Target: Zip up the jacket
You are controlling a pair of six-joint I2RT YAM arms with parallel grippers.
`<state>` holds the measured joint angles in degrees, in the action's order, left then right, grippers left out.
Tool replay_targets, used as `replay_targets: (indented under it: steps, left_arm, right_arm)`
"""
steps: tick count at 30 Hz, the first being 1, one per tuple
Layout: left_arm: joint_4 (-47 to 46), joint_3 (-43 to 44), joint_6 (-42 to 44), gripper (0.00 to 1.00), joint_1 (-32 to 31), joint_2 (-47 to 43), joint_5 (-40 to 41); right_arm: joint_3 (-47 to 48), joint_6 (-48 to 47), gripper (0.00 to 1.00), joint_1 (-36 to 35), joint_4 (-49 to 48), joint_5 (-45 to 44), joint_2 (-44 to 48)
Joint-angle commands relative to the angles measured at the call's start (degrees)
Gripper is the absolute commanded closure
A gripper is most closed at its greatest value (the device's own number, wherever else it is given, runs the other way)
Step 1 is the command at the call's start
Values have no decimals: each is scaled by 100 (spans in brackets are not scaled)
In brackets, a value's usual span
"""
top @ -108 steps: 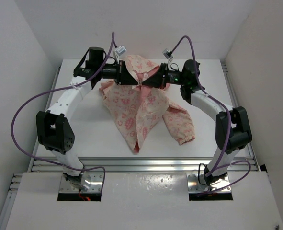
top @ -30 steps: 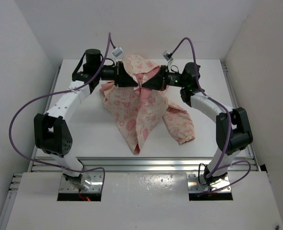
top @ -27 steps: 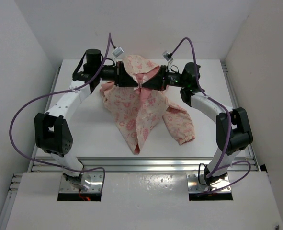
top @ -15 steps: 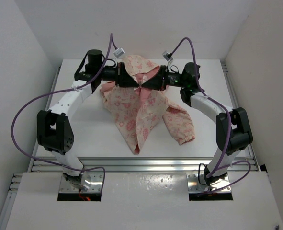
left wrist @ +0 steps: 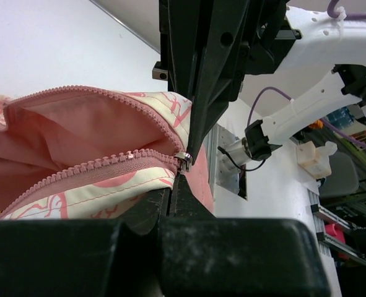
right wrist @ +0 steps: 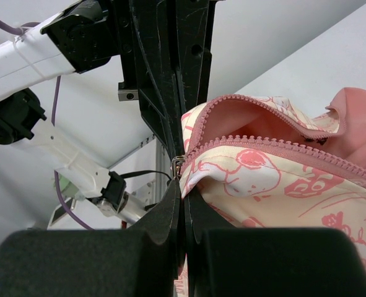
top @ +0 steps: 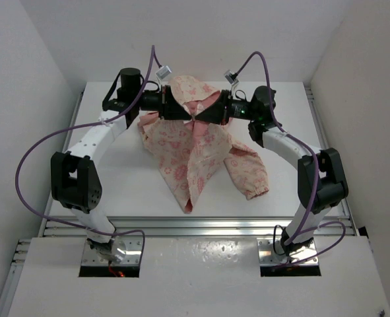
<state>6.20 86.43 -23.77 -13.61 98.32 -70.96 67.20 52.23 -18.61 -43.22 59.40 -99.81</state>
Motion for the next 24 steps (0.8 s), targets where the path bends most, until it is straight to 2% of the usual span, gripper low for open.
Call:
replay_targets:
  steps: [1,14,24]
  left_arm:
    - [-57,225,285,100,-125,-112,-234]
    - [1498,778,1929,100,-177,-59,196]
    - [1630,296,2403,100,-503,-375,91]
  right_arm:
    - [302,7,100,-55,-371,-192,32]
    - [496,130,100,-55,-310,-218,-21]
    - [566,218,100,-46,-309,-402,-30]
